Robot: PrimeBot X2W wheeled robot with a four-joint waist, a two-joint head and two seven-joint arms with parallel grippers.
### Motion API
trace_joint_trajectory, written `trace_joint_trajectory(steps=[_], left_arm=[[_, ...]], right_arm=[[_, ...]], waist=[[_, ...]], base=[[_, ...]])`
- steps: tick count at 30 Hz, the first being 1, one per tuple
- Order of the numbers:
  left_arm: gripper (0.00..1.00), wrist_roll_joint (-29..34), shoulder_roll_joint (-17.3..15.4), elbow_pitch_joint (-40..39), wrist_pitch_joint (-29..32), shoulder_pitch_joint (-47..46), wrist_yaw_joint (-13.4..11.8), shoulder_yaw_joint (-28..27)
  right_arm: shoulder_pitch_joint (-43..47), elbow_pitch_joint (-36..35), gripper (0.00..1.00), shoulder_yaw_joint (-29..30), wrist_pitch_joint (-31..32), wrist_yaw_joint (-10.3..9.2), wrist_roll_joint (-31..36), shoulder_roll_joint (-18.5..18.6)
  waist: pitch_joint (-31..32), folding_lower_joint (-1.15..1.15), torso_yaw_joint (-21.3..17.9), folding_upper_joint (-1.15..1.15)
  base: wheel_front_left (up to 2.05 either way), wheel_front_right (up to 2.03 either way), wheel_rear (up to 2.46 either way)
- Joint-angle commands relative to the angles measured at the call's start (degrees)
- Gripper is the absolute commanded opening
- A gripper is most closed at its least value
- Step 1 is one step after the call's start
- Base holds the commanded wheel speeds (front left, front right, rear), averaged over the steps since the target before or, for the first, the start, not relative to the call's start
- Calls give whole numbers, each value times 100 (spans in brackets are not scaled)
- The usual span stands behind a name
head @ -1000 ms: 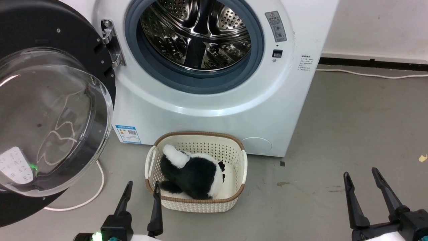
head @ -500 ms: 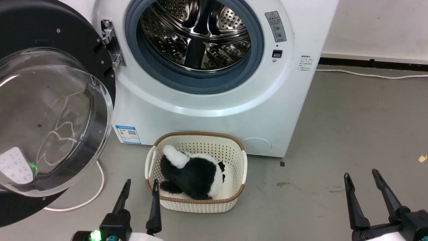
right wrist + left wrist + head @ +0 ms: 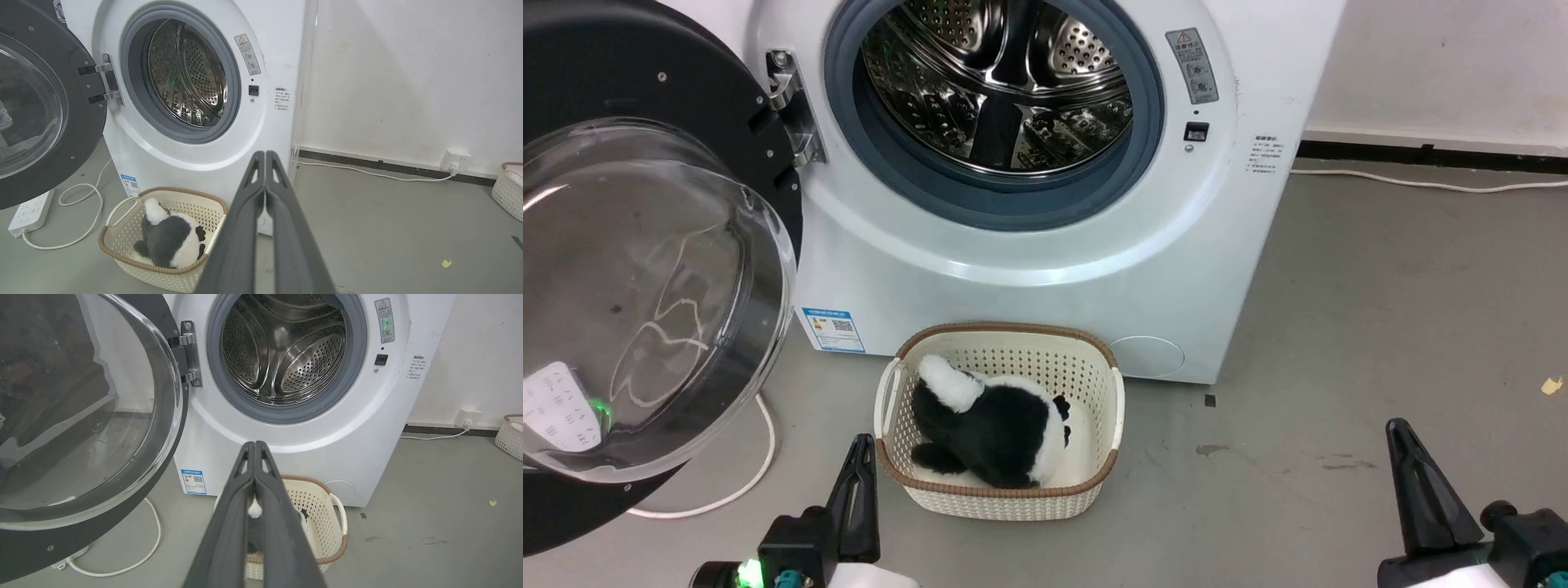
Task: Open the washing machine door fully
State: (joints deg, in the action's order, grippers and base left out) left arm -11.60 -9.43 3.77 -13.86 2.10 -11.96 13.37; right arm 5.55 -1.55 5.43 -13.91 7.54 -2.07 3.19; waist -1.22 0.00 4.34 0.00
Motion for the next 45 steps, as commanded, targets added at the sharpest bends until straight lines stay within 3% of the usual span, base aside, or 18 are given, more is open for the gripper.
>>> trace_joint_trajectory(steps=[1,45], left_arm=[[0,79,43,-27,43,-17,32,-58],[0,483,272,-158,546,-89,468,-536]], right_arm=[[-43,12,0,-13,39,0,16,-3],[-234,66,0,-212,545,-2,87,-13]], waist=[[2,0,-7,0],[47,0,-167,0]], base=[[0,0,0],[0,0,0]])
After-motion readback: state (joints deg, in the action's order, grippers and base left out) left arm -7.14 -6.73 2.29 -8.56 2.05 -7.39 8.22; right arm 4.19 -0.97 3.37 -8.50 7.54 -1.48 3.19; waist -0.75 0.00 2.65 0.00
